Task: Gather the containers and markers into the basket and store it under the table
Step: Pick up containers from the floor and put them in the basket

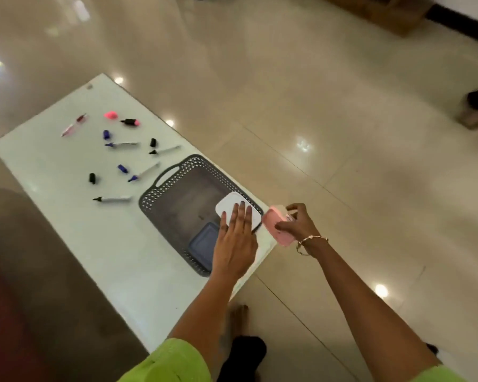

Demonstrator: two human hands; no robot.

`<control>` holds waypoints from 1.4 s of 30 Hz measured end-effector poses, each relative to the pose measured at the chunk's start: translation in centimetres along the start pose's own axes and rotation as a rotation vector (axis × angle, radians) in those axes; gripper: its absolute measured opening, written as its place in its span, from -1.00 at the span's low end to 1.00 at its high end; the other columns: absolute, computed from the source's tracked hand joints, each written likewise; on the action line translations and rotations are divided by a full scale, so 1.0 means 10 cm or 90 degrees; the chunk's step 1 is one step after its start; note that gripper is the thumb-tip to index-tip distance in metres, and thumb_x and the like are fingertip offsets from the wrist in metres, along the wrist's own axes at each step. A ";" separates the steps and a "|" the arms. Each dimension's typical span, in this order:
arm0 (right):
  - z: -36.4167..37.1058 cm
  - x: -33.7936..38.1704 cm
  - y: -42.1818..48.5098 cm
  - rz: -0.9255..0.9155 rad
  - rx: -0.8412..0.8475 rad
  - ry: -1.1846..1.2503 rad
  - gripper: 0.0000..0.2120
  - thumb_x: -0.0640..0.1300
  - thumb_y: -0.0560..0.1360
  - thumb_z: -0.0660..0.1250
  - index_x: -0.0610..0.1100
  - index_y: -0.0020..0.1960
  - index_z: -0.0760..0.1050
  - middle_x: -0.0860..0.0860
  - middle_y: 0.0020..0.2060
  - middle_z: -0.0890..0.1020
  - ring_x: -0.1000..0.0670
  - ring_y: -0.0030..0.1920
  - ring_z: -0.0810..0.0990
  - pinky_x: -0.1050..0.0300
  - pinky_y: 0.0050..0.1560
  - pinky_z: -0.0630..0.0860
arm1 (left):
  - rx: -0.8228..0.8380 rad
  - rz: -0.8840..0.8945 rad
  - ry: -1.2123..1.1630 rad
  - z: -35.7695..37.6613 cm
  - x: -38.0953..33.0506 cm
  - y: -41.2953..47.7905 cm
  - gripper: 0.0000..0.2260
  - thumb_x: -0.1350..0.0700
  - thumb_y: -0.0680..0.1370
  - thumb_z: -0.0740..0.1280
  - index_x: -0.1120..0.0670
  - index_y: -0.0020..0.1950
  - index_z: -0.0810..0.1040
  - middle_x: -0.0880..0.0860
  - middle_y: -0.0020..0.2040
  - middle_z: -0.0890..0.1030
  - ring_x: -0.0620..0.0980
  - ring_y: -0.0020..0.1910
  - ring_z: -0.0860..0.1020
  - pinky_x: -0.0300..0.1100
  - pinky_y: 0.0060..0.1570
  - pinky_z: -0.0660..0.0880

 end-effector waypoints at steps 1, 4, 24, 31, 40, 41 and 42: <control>0.12 0.28 0.11 -0.033 0.012 -0.067 -0.45 -0.27 0.31 0.46 -0.19 0.19 0.28 -0.09 -0.05 0.44 -0.08 -0.11 0.47 0.14 -0.19 0.45 | -0.003 -0.038 0.000 -0.08 0.22 0.03 -0.44 0.02 0.58 0.02 0.17 0.52 -0.10 0.17 0.56 -0.01 0.12 0.54 -0.08 0.08 0.49 -0.21; 0.65 0.98 0.40 -0.136 0.087 -0.219 -0.52 -0.20 0.30 0.50 -0.25 0.14 0.38 -0.10 -0.03 0.51 -0.08 -0.02 0.49 0.06 0.00 0.44 | -0.003 -0.127 -0.002 -0.23 0.79 0.11 -0.47 0.03 0.60 0.00 0.20 0.51 -0.04 0.19 0.55 0.02 0.13 0.54 -0.04 0.09 0.48 -0.18; 2.68 0.86 1.89 -0.256 0.482 -0.896 -0.72 -0.17 0.47 0.32 -0.30 0.11 0.56 -0.30 0.13 0.58 -0.23 0.11 0.57 0.06 0.11 0.47 | 0.086 -0.358 -0.013 0.36 2.37 0.37 -0.42 -0.12 0.61 -0.07 0.13 0.52 -0.16 0.11 0.56 -0.11 0.05 0.54 -0.17 0.06 0.49 -0.26; 2.69 0.88 1.89 -0.276 0.483 -0.943 -0.69 -0.14 0.44 0.37 -0.27 0.12 0.54 -0.29 0.09 0.60 -0.24 0.10 0.57 0.03 0.07 0.50 | 0.092 -0.359 -0.037 0.41 2.32 0.50 -0.42 -0.12 0.61 -0.07 0.12 0.51 -0.19 0.10 0.57 -0.13 0.04 0.54 -0.19 0.10 0.50 -0.23; 2.24 1.54 1.13 -0.679 0.268 -0.839 -0.33 0.25 0.51 0.00 -0.05 0.50 -0.07 -0.15 0.52 -0.05 -0.18 0.52 -0.13 -0.16 0.48 -0.20 | 0.062 -0.406 -0.015 -0.05 2.01 0.68 -0.40 -0.15 0.60 -0.08 0.12 0.50 -0.25 0.09 0.56 -0.19 0.05 0.47 -0.35 0.06 0.36 -0.53; 2.20 1.61 1.09 -0.700 0.271 -0.846 -0.31 0.26 0.51 -0.02 -0.05 0.50 -0.08 -0.15 0.52 -0.04 -0.18 0.52 -0.12 -0.18 0.48 -0.19 | 0.049 -0.424 -0.023 -0.11 1.96 0.72 -0.39 -0.15 0.60 -0.06 0.11 0.49 -0.27 0.09 0.56 -0.18 0.04 0.47 -0.36 0.07 0.37 -0.51; 2.16 1.67 1.08 -0.718 0.277 -0.855 -0.31 0.27 0.50 -0.02 -0.06 0.50 -0.08 -0.16 0.52 -0.03 -0.18 0.52 -0.11 -0.20 0.48 -0.17 | 0.040 -0.440 -0.033 -0.16 1.94 0.77 -0.38 -0.15 0.60 -0.06 0.11 0.48 -0.30 0.09 0.56 -0.17 0.03 0.48 -0.34 0.10 0.40 -0.46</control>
Point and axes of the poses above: each hand's wrist, its own y-axis towards the middle knuckle, its own z-axis out of the palm, x = y × z, the point moved 10 cm from there along y, towards the middle knuckle
